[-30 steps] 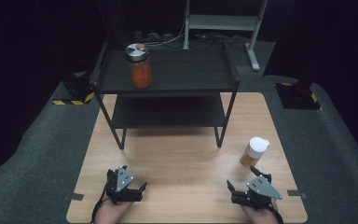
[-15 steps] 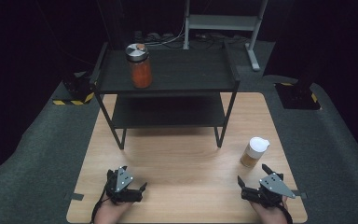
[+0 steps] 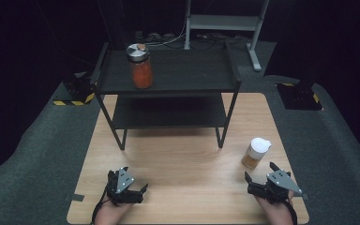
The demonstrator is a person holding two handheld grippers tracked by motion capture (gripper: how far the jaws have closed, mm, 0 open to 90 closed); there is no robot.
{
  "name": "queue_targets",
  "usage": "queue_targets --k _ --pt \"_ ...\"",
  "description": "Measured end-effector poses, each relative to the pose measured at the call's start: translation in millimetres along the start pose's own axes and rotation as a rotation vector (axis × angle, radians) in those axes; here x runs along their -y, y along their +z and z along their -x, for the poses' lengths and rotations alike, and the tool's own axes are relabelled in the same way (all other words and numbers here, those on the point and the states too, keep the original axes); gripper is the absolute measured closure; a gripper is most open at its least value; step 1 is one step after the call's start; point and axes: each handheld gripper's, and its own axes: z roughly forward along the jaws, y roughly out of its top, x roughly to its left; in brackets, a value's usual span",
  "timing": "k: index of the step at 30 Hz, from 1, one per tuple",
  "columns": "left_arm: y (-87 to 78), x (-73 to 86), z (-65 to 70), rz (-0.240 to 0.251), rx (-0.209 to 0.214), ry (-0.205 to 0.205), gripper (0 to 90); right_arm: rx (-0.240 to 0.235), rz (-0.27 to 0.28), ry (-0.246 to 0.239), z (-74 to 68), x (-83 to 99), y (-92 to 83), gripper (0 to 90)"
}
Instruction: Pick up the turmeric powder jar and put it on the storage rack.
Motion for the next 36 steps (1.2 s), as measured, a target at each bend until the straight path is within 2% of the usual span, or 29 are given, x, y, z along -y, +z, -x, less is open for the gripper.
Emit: queue_targets --k 9,16,18,23,28,36 --pt "-2.3 2.1 0.0 0.005 0.003 -0.004 0.7 0.007 -0.014 0.046 7.8 0.0 13.0 0.7" --pt "-2.2 1.6 -1.0 0.002 0.007 -0.005 0.7 0.004 -0.02 0.041 13.5 -3.9 24.6 2.0" --pt "-2.3 1.9 -1.7 0.003 0.009 -0.008 0.7 0.003 -0.02 0.054 14.5 -4.1 29.8 2.8" --pt "-2.6 2.7 -1.9 0.007 0.01 -0.013 0.7 0.018 -0.009 0.074 14.9 -2.9 40.1 7.1" --pt "-2.2 1.7 -1.0 0.002 0.009 0.0 0.7 0.032 0.014 0.099 14.8 -1.8 45.5 12.3" --pt "-2.4 2.0 -0.4 0.004 0.005 -0.001 0.4 0.03 0.025 0.136 18.6 -1.8 53.2 19.5"
